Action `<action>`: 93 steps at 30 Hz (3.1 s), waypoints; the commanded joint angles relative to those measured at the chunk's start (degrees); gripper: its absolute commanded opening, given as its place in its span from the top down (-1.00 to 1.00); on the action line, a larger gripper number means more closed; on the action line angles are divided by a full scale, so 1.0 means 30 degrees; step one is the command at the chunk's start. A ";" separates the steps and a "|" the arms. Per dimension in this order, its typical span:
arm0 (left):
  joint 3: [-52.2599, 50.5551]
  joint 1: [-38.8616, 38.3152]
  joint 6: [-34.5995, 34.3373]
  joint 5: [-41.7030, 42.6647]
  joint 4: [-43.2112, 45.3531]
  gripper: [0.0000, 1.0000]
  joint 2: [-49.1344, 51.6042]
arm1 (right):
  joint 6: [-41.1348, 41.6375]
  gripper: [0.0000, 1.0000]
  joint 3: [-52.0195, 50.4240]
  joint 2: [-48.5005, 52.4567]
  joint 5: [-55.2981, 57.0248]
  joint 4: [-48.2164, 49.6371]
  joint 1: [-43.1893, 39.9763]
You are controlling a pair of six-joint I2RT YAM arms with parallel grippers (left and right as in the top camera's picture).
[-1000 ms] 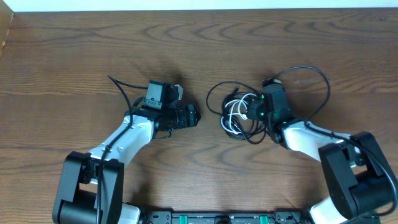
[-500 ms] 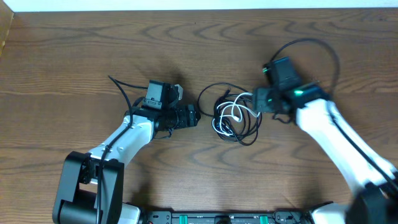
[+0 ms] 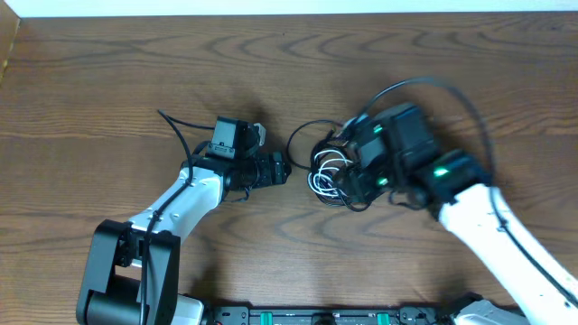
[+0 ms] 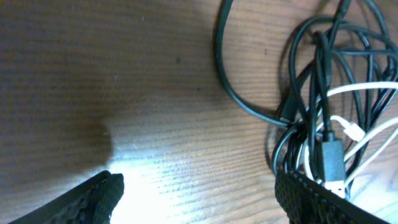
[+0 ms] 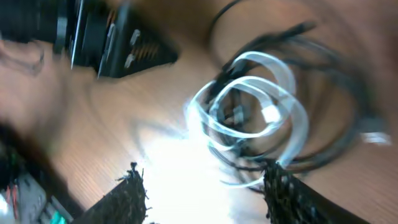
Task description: Untangle cables
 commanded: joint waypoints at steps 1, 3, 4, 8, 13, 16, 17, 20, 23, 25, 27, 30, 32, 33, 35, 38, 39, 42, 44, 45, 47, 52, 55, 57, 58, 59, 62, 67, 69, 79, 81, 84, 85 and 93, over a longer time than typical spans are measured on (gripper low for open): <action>0.0080 0.0117 0.0321 0.0153 -0.0532 -0.69 -0.0233 | -0.0823 -0.15 -0.1370 0.1071 -0.0772 0.0845 0.1173; 0.0080 0.0379 0.0321 0.0131 -0.0882 -0.69 -0.0233 | -0.0495 -0.14 -0.1406 0.1311 -0.1049 0.0889 0.1530; 0.0080 0.0554 0.0321 0.0080 -0.1078 -0.69 -0.0233 | -0.0495 -0.13 -0.1406 0.1326 -0.1464 0.1005 0.1712; 0.0080 0.1617 0.0321 -0.0430 -0.1923 -0.69 -0.0233 | -0.0495 -0.08 -0.1399 0.1282 -0.2492 0.1821 0.2266; 0.0080 0.3585 0.0321 -0.0481 -0.2987 -0.69 -0.0233 | -0.0532 -0.08 -0.1406 0.1370 -0.3920 0.2871 0.3198; 0.0080 0.4357 0.0321 -0.0459 -0.3351 -0.69 -0.0233 | -0.0648 -0.07 -0.1406 0.1712 -0.2521 0.3038 0.4051; 0.0080 0.4524 0.0321 -0.0444 -0.3439 -0.69 -0.0233 | -0.0648 -0.07 -0.1406 0.1858 -0.1902 0.3118 0.4350; 0.0080 0.4656 0.0321 -0.0401 -0.3636 -0.69 -0.0233 | -0.0634 -0.07 -0.1406 0.2696 0.1005 0.3526 0.5282; 0.0080 0.4656 0.0321 -0.0393 -0.3716 -0.69 -0.0233 | -0.0488 -0.01 -0.1406 0.4160 0.2885 0.4459 0.5428; 0.0080 0.4656 0.0321 -0.0393 -0.3825 -0.69 -0.0233 | -0.0488 0.01 -0.1399 0.4940 0.3636 0.4976 0.5260; 0.0080 0.4656 0.0321 -0.0401 -0.3934 -0.69 -0.0233 | -0.0481 0.03 -0.1399 0.5450 0.4663 0.5311 0.5085; 0.0080 0.4656 0.0328 -0.0401 -0.3993 -0.69 -0.0233 | -0.0481 0.05 -0.1377 0.5515 0.5982 0.5581 0.5034; 0.0080 0.4656 0.0328 -0.0408 -0.3971 -0.69 -0.0233 | -0.0488 0.04 -0.1326 0.5442 0.6696 0.5727 0.5034; 0.0080 0.4656 0.0328 -0.0408 -0.3971 -0.69 -0.0233 | -0.0495 0.04 -0.1326 0.5413 0.6907 0.5799 0.5034; 0.0080 0.4656 0.0328 -0.0408 -0.3978 -0.69 -0.0233 | -0.0495 0.03 -0.1326 0.5413 0.7023 0.5850 0.5034; 0.0080 0.4656 0.0328 -0.0408 -0.3971 -0.69 -0.0233 | -0.0503 0.09 -0.1326 0.5413 0.7031 0.5887 0.5034; 0.0080 0.4656 0.0328 -0.0408 -0.3971 -0.69 -0.0233 | -0.0503 0.13 -0.1297 0.5406 0.7023 0.5916 0.5034; 0.0080 0.4656 0.0328 -0.0408 -0.3971 -0.69 -0.0233 | -0.0481 0.14 -0.0867 0.5311 0.6965 0.5625 0.5042; 0.0080 0.4656 0.0328 -0.0415 -0.3971 -0.69 -0.0233 | -0.0488 0.15 -0.0437 0.5034 0.6747 0.5071 0.5042; 0.0080 0.4656 0.0328 -0.0415 -0.3963 -0.69 -0.0233 | -0.0495 0.14 -0.0284 0.4903 0.6601 0.4845 0.5034; 0.0080 0.4656 0.0328 -0.0415 -0.3971 -0.69 -0.0233 | -0.0488 0.15 -0.0051 0.4546 0.6382 0.4488 0.5042; 0.0080 0.4656 0.0328 -0.0415 -0.3956 -0.69 -0.0233 | -0.0495 0.11 -0.0036 0.3825 0.5938 0.4415 0.5056; 0.0080 0.4656 0.0328 -0.0415 -0.3898 -0.69 -0.0233 | -0.0488 0.10 -0.0131 0.4036 0.5909 0.4357 0.5042; 0.0080 0.4656 0.0328 -0.0408 -0.3905 -0.69 -0.0233 | -0.0495 0.11 -0.0153 0.4444 0.5319 0.4335 0.5042; 0.0080 0.4656 0.0328 -0.0408 -0.3905 -0.69 -0.0233 | -0.0495 0.11 -0.0153 0.4641 0.5144 0.4335 0.5064; 0.0080 0.4656 0.0321 -0.0408 -0.3905 -0.69 -0.0233 | -0.0495 0.12 -0.0153 0.4838 0.5115 0.4335 0.5085; 0.0080 0.4656 0.0328 -0.0408 -0.3905 -0.69 -0.0233 | -0.0503 0.15 -0.0153 0.5508 0.5144 0.4364 0.5085; 0.0080 0.4656 0.0321 -0.0408 -0.3905 -0.69 -0.0233 | -0.0503 0.18 -0.0153 0.6623 0.5617 0.4641 0.4998; 0.0080 0.4656 0.0321 -0.0408 -0.3905 -0.69 -0.0233 | -0.0503 0.24 -0.0153 0.7016 0.5945 0.4626 0.5005; 0.0080 0.4656 0.0321 -0.0408 -0.3912 -0.69 -0.0233 | -0.0503 0.66 -0.0153 0.7337 0.2820 0.4138 0.5056; 0.0080 0.4656 0.0321 -0.0401 -0.3920 -0.69 -0.0233 | -0.0495 0.64 -0.0313 0.7592 0.2353 0.4102 0.5056; 0.0080 0.4656 0.0321 -0.0401 -0.3920 -0.69 -0.0233 | -0.0481 0.64 -0.0707 0.8298 0.2353 0.4801 0.5056; 0.0080 0.4656 0.0321 -0.0401 -0.3920 -0.69 -0.0233 | -0.0481 0.63 -0.0729 0.8619 0.2353 0.4903 0.5056; 0.0080 0.4656 0.0321 -0.0401 -0.4167 -0.69 -0.0233 | 0.0510 0.73 -0.0729 1.0112 0.2266 0.5391 0.4473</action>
